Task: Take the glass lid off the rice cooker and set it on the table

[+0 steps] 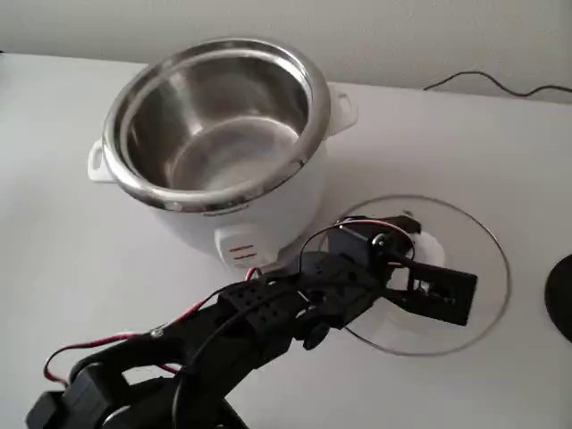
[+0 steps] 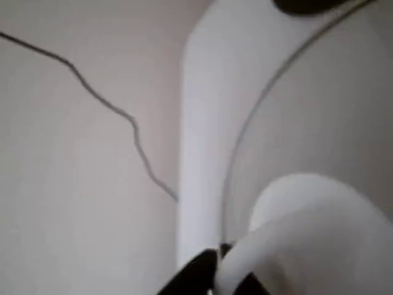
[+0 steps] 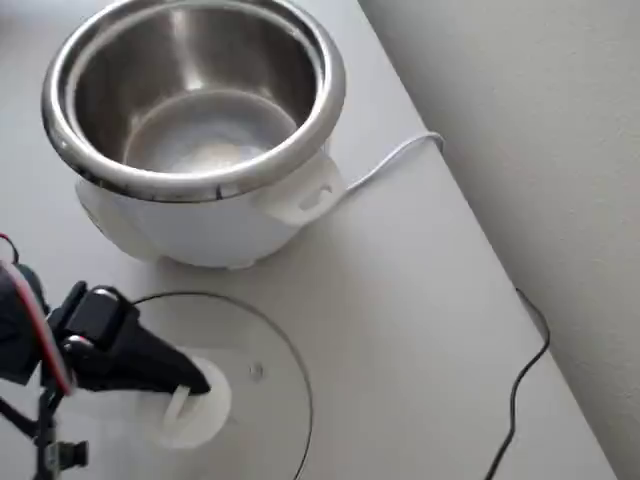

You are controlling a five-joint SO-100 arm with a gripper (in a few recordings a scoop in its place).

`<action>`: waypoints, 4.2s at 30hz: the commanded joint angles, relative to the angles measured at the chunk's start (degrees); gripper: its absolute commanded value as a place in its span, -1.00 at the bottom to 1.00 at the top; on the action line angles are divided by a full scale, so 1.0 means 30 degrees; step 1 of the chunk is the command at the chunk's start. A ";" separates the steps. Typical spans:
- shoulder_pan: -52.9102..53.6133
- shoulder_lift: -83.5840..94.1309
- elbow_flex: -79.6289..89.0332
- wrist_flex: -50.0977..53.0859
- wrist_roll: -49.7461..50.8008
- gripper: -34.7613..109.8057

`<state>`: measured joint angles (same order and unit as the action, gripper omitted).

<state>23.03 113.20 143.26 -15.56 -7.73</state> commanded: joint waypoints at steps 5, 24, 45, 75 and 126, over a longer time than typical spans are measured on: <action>-0.0791 -0.1611 -0.0732 -0.3193 0.0322 -0.51; 0.0439 -0.2490 -0.0674 -0.0498 -0.0146 -0.23; -0.5654 2.4229 0.0732 2.1709 0.1113 -0.52; -0.8525 2.5107 0.9580 2.7305 0.0996 -0.51; -0.8525 2.5107 0.9580 2.7305 0.0996 -0.52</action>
<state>-2.20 187.82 172.00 66.18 -4.83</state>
